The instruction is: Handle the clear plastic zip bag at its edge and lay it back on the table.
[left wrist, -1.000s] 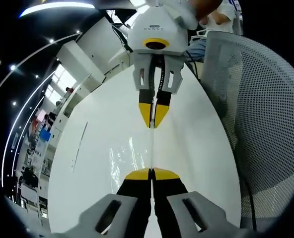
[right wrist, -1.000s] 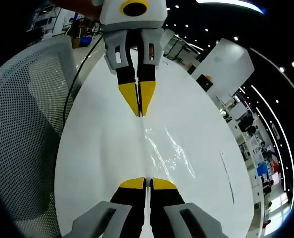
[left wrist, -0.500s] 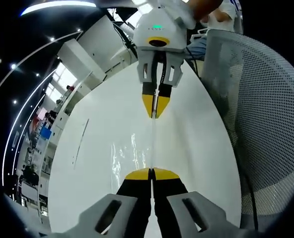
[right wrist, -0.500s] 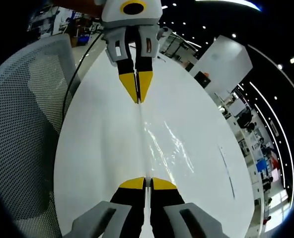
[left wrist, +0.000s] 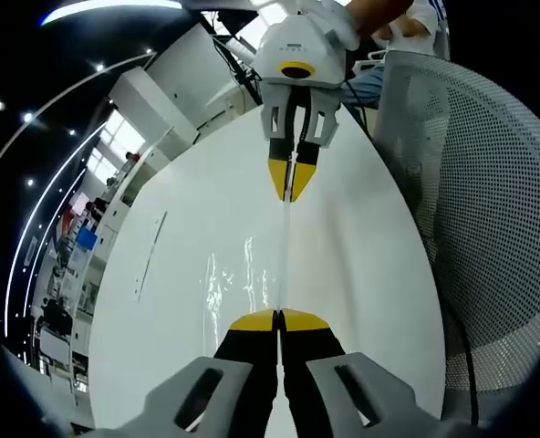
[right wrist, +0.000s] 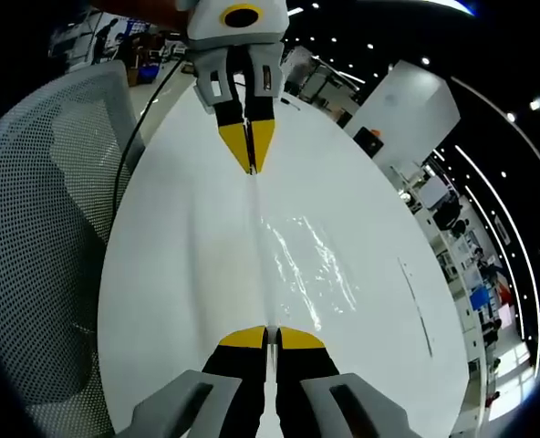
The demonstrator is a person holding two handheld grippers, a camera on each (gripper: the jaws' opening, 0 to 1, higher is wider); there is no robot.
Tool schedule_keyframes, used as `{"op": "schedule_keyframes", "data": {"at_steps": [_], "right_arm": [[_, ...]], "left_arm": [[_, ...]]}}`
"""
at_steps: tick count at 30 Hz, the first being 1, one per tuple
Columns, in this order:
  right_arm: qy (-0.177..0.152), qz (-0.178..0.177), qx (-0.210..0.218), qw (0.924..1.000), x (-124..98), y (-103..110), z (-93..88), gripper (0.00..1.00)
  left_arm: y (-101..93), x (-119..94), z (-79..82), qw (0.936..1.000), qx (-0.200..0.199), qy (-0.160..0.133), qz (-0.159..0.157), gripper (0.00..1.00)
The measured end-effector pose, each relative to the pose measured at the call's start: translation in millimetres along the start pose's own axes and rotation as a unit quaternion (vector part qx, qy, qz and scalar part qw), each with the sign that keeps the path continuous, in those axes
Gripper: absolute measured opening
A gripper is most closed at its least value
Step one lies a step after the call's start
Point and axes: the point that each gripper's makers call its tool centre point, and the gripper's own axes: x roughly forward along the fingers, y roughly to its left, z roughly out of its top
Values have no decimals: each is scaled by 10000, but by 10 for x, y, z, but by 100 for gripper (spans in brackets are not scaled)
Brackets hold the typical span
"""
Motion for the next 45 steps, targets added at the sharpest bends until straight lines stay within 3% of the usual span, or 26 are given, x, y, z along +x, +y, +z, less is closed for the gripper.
{"op": "schedule_keyframes", "data": {"at_steps": [20,31,41,45], "right_arm": [[71,-38,143,9999,-50,21,-91,0],[221,-53,86,9997,-93,13,-132,0],[13,62,392,9992,-143,15,-124,4],[-24,217,251,9994,-167,56,-58,8]], "left_arm": [[27,-18,5,9999,131,33,4,0],[-64,14,56,9996,265,25,-129,0],[-94,60,142,9990,397,-53,-175,0],[-101,86,179,9987,463,-70,-207,0]]}}
